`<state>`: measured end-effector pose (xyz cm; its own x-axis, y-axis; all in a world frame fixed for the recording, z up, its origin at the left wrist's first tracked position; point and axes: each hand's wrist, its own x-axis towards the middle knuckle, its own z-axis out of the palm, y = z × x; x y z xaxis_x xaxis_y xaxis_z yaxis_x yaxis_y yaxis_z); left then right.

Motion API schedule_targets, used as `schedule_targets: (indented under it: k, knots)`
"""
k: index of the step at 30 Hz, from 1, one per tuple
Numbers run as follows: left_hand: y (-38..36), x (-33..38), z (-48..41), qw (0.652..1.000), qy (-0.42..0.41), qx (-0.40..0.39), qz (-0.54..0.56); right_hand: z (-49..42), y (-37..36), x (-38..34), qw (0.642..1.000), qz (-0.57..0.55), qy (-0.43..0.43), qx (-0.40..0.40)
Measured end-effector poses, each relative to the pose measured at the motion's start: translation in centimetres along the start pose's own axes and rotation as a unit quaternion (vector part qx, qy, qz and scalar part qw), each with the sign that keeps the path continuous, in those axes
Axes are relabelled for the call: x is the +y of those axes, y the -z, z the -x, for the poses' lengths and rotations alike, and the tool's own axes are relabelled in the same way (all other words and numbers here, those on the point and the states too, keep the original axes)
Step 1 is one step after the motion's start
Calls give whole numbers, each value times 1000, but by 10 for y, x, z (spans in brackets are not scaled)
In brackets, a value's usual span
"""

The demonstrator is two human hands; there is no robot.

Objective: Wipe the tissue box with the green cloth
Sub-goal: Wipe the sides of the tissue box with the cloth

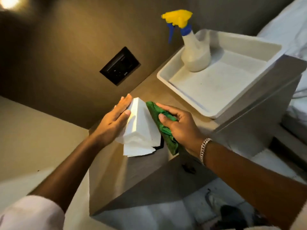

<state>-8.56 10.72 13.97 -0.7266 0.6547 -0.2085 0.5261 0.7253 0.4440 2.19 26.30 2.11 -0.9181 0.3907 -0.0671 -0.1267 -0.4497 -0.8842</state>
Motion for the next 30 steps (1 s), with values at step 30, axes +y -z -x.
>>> schedule_targets:
  k: [30]
  knots:
    - [-27,-21,-6,979,-51,101,-170,-18,1,-17,983,176,48,19]
